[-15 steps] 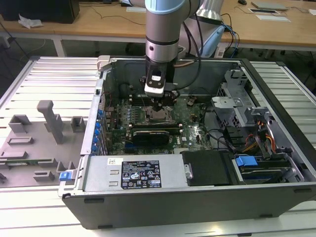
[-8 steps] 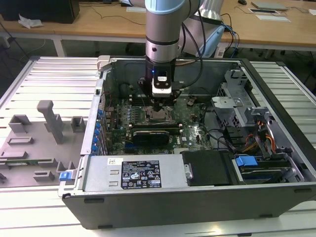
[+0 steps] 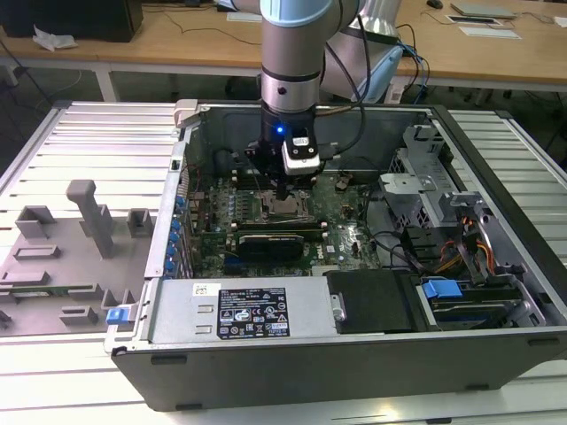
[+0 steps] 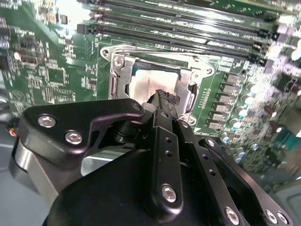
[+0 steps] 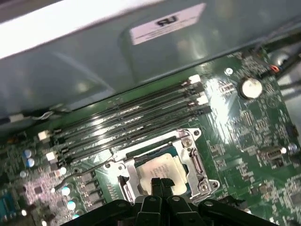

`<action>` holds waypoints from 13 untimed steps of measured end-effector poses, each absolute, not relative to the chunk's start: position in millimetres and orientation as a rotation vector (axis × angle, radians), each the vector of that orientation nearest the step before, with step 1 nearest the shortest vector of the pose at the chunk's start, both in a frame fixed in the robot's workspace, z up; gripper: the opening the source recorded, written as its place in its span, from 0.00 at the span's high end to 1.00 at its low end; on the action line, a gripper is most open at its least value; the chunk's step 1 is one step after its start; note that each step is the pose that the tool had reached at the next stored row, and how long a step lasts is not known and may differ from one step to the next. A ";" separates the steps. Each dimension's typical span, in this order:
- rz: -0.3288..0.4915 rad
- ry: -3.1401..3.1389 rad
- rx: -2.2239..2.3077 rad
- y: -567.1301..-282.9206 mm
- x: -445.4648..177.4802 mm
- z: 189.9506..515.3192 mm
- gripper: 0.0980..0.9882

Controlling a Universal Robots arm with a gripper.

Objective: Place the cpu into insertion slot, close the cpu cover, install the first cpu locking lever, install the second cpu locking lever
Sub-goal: 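Close the cpu cover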

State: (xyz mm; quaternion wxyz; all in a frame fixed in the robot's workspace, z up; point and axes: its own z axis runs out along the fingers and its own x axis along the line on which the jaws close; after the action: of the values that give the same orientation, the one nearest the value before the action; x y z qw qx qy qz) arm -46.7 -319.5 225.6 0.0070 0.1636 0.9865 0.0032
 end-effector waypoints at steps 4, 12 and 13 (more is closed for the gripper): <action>0.011 3.106 0.368 -319.5 -46.7 225.3 0.99; 0.024 3.127 0.107 -319.4 -46.7 224.8 0.99; 0.024 3.128 0.090 -319.5 -46.8 224.6 0.99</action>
State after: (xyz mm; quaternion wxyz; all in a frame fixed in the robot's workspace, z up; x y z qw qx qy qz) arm -46.8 -319.5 224.6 0.0063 0.0287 0.9995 0.0077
